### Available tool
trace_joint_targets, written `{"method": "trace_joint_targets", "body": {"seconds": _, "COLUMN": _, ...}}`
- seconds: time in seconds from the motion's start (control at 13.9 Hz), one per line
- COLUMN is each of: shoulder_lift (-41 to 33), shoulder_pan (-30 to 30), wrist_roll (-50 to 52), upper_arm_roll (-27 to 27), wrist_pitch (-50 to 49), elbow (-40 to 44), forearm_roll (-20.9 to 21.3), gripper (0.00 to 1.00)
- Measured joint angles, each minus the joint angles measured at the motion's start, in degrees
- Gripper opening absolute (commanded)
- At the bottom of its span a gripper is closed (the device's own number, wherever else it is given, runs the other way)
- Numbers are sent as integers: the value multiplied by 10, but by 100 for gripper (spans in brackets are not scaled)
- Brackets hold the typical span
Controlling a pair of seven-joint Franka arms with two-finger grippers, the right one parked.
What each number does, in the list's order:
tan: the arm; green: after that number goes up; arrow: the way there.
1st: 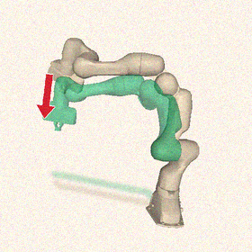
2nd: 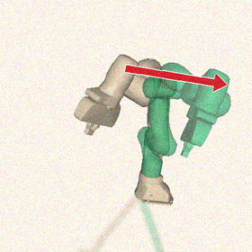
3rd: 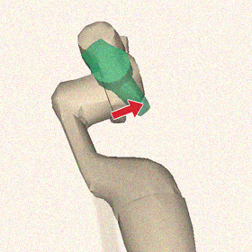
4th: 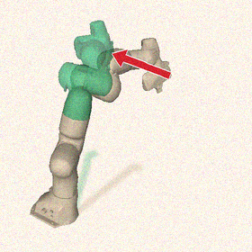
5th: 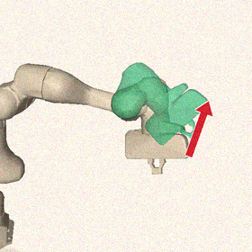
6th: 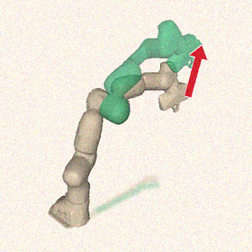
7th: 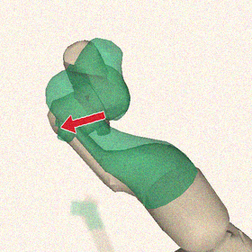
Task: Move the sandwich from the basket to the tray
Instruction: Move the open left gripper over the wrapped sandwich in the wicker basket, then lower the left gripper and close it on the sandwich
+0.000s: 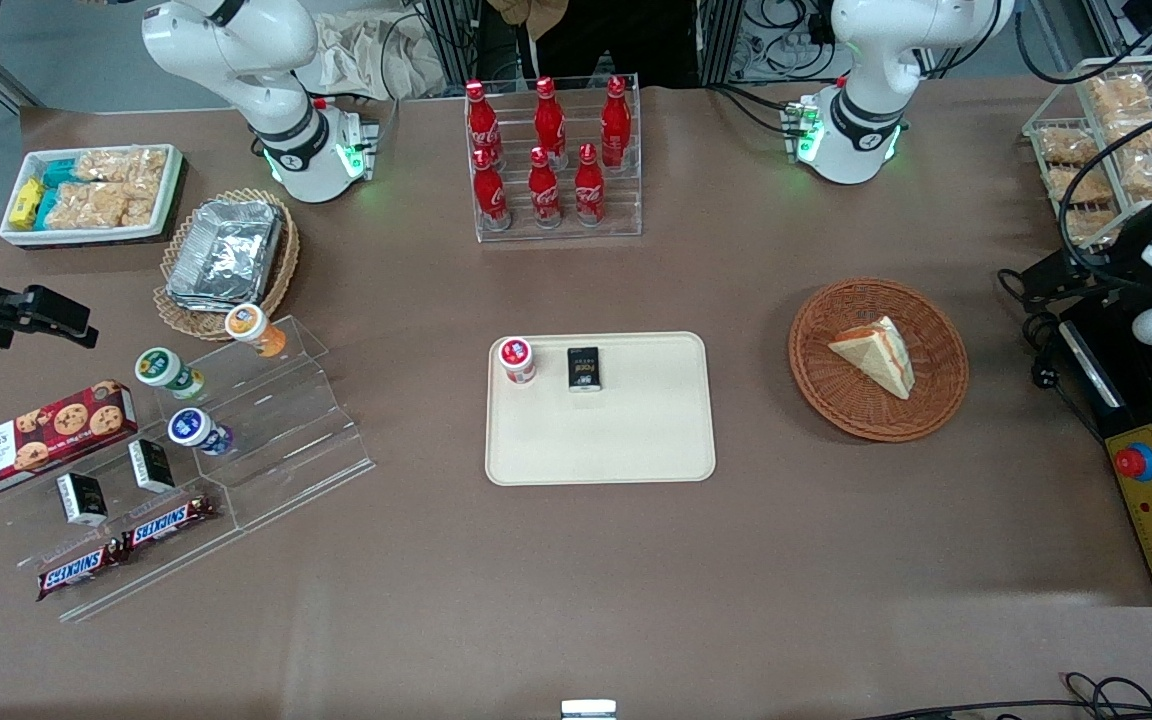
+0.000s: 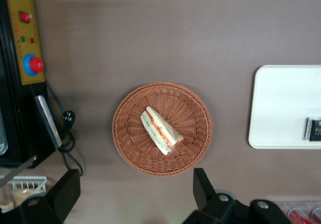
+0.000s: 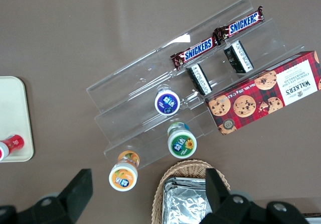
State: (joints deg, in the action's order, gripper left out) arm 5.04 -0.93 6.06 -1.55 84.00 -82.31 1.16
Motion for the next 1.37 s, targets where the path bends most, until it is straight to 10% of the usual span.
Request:
{"method": "trace_joint_targets", "body": {"seconds": 0.72, "shoulder_lift": -145, "shoulder_pan": 3, "wrist_roll": 346, "upper_arm_roll": 3, "wrist_pitch": 244, "elbow": -374, "forearm_roll": 3, "gripper": 100}}
{"method": "trace_joint_targets", "body": {"seconds": 1.37, "shoulder_lift": -85, "shoulder_pan": 1, "wrist_roll": 464, "upper_arm_roll": 0, "wrist_pitch": 401, "elbow": -500, "forearm_roll": -21, "gripper": 100}}
